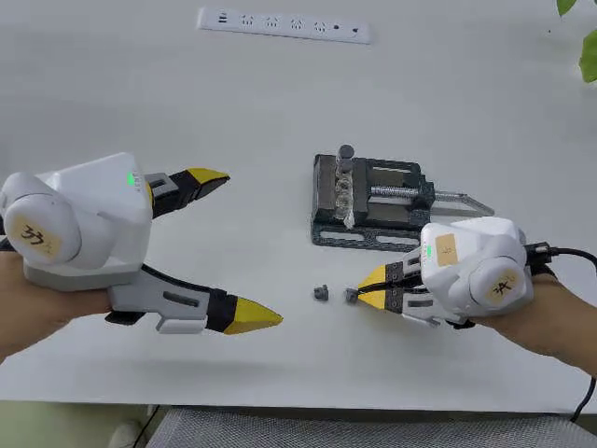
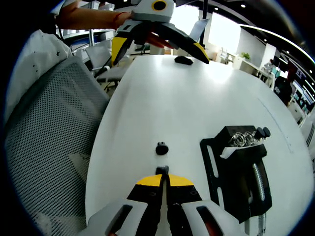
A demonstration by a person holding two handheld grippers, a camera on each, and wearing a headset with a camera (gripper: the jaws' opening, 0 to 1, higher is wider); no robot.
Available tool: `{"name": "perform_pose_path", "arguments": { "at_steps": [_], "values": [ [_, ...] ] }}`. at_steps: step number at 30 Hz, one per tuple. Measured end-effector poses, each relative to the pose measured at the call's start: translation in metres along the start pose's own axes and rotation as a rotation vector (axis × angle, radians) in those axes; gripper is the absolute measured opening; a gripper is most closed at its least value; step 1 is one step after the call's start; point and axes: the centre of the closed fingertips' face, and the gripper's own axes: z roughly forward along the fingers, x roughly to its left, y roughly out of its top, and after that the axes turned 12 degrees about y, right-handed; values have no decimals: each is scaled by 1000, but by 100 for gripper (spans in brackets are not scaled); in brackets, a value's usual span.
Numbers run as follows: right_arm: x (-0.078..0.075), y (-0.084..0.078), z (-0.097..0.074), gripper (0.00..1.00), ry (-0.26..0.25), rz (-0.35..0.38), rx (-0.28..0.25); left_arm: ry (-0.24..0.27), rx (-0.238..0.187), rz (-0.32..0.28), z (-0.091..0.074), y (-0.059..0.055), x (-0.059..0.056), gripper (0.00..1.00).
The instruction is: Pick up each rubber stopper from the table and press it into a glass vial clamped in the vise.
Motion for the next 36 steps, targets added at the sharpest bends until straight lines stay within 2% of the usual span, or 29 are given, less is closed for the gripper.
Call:
{"name": "perform_pose_path", "arguments": {
  "at_steps": [15, 22, 27, 32, 36],
  "values": [
    [1, 1, 0, 0, -23, 18, -18, -3, -3, -2, 1, 2, -2, 99],
    [1, 1, -6, 0, -42, 44, -41, -3, -5, -3, 2, 2, -1, 99],
    [-1, 5, -16, 0, -69, 80, -84, -2, -12, -4, 3, 4, -2, 99],
    [-5, 16, -33, 0, -122, 131, -167, -2, -23, -8, 5, 10, -4, 99],
    [-11, 30, -52, 0, -182, 170, -247, 7, -48, -14, 7, 20, -4, 99]
  ]
}}
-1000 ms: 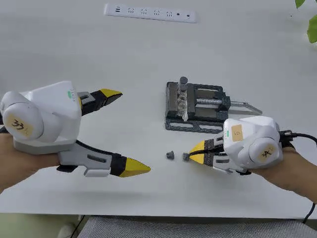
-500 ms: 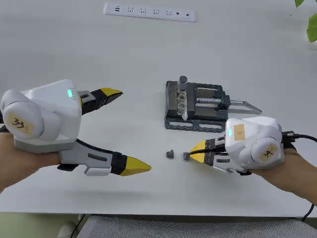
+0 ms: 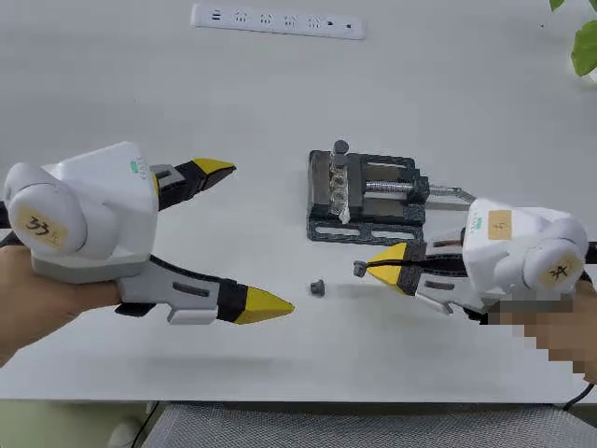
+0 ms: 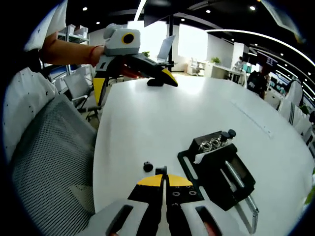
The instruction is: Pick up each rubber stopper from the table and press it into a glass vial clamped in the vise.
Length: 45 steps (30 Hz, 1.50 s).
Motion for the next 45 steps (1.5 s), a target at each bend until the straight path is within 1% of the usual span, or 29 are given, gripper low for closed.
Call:
{"name": "perform_pose_path", "arguments": {
  "at_steps": [2, 4, 7, 9, 11, 12, 13, 15, 16, 17, 18, 19, 20, 22, 25, 27, 28, 32, 36, 38, 42, 43, 45],
  "values": [
    [-3, 7, -7, 0, -25, 12, -30, 7, -5, 5, 1, 4, 1, 99],
    [-8, 18, -15, 0, -61, 34, -80, 12, -20, 9, 3, 10, 1, 96],
    [-14, 35, -27, 0, -107, 78, -164, 18, -47, 18, 5, 22, -2, 96],
    [-16, 43, -33, 0, -130, 90, -194, 27, -54, 25, 7, 28, -3, 93],
    [-18, 52, -40, 0, -156, 101, -230, 39, -85, 24, 9, 38, -3, 92],
    [-18, 56, -42, 0, -164, 110, -246, 44, -93, 22, 9, 42, -3, 91],
    [-19, 63, -45, 0, -181, 130, -280, 48, -109, 12, 10, 48, -3, 90],
    [-20, 74, -51, 0, -203, 150, -329, 60, -127, 1, 11, 57, -3, 86],
    [-20, 77, -54, 0, -213, 150, -339, 65, -134, -3, 12, 60, -3, 84],
    [-21, 75, -56, 0, -220, 148, -341, 72, -143, -7, 12, 64, -3, 83],
    [-22, 76, -58, 0, -232, 147, -350, 85, -161, -6, 12, 70, -2, 81],
    [-24, 76, -60, 0, -242, 154, -366, 90, -173, -14, 12, 74, -2, 80],
    [-25, 81, -63, 0, -252, 166, -389, 97, -185, -34, 12, 80, -1, 78],
    [-24, 86, -65, 0, -265, 172, -406, 107, -198, -45, 13, 86, -1, 73],
    [-22, 97, -69, 0, -282, 189, -435, 124, -195, -37, 15, 92, -2, 62],
    [-24, 98, -71, 0, -286, 199, -450, 125, -196, -36, 16, 95, -5, 54],
    [-23, 101, -71, 0, -288, 201, -454, 130, -206, -35, 17, 98, -5, 50],
    [-19, 108, -69, 0, -294, 209, -466, 138, -218, -17, 18, 104, -10, 39],
    [-18, 115, -69, 0, -292, 221, -486, 147, -218, 24, 20, 107, -16, 31],
    [-19, 115, -67, 0, -289, 222, -487, 149, -219, 40, 20, 108, -18, 28],
    [-16, 122, -65, 0, -289, 234, -502, 164, -211, 99, 22, 107, -20, 25],
    [-16, 124, -65, 0, -293, 238, -503, 172, -211, 122, 21, 107, -21, 24],
    [-14, 126, -63, 0, -286, 249, -510, 179, -215, 139, 21, 108, -22, 21]
  ]
}}
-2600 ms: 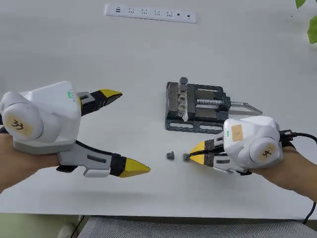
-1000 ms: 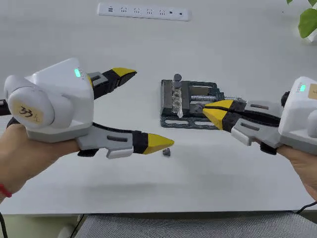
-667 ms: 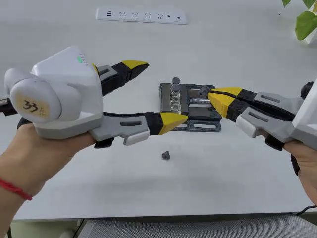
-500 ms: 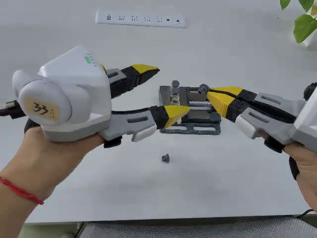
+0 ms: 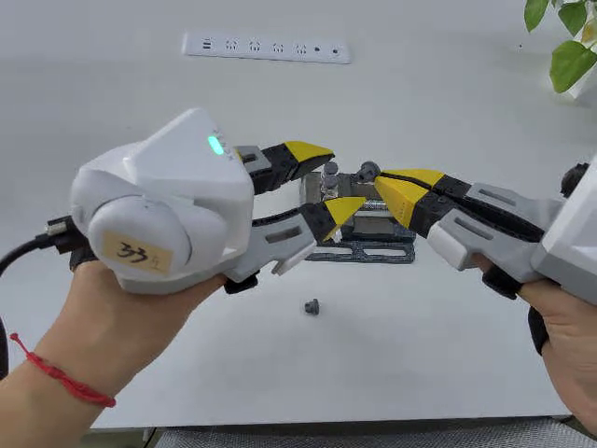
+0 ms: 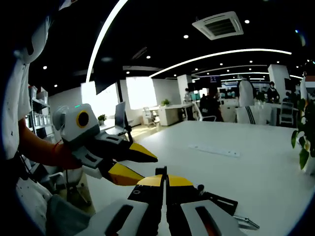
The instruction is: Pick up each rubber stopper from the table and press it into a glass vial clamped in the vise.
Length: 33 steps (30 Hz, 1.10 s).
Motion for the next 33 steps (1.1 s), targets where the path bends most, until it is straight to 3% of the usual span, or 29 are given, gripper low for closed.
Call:
{"name": "perform_pose_path", "arguments": {
  "at_steps": [6, 13, 33],
  "values": [
    [0, 0, 2, 0, 0, 12, -6, 11, -5, 67, 1, -1, 3, 13],
    [3, 2, 4, 0, 2, 20, -14, 10, -5, 105, 3, -4, 1, 9],
    [5, -1, 4, 0, -4, 12, 4, 5, 1, 124, 3, -7, -1, 6]
  ]
}}
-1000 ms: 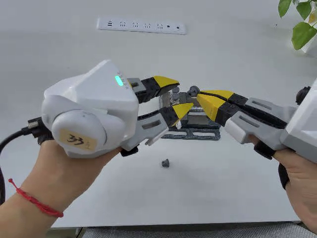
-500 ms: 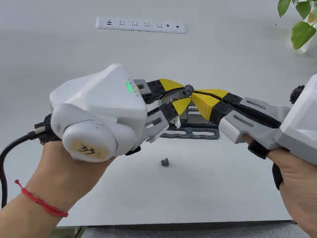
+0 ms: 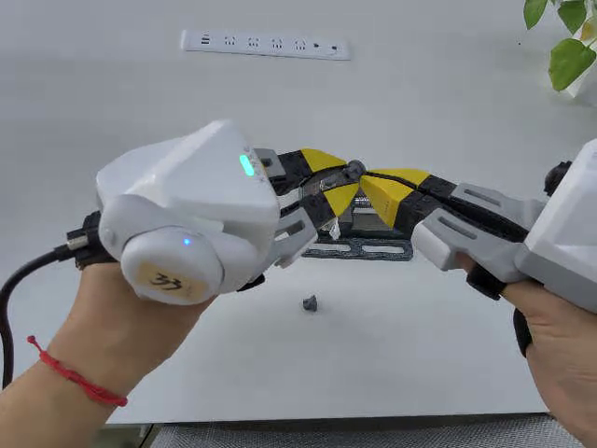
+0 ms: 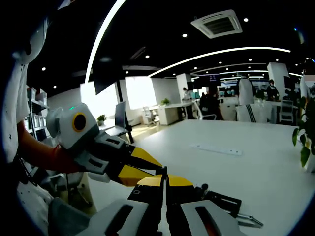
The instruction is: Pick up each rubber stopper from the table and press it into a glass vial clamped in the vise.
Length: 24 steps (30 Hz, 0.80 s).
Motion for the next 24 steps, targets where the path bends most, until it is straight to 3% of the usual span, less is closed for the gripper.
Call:
{"name": "perform_pose_path", "arguments": {
  "at_steps": [24],
  "values": [
    [5, 0, 1, 0, 0, 0, 0, -20, 2, -77, -1, -1, -1, 6]
  ]
}}
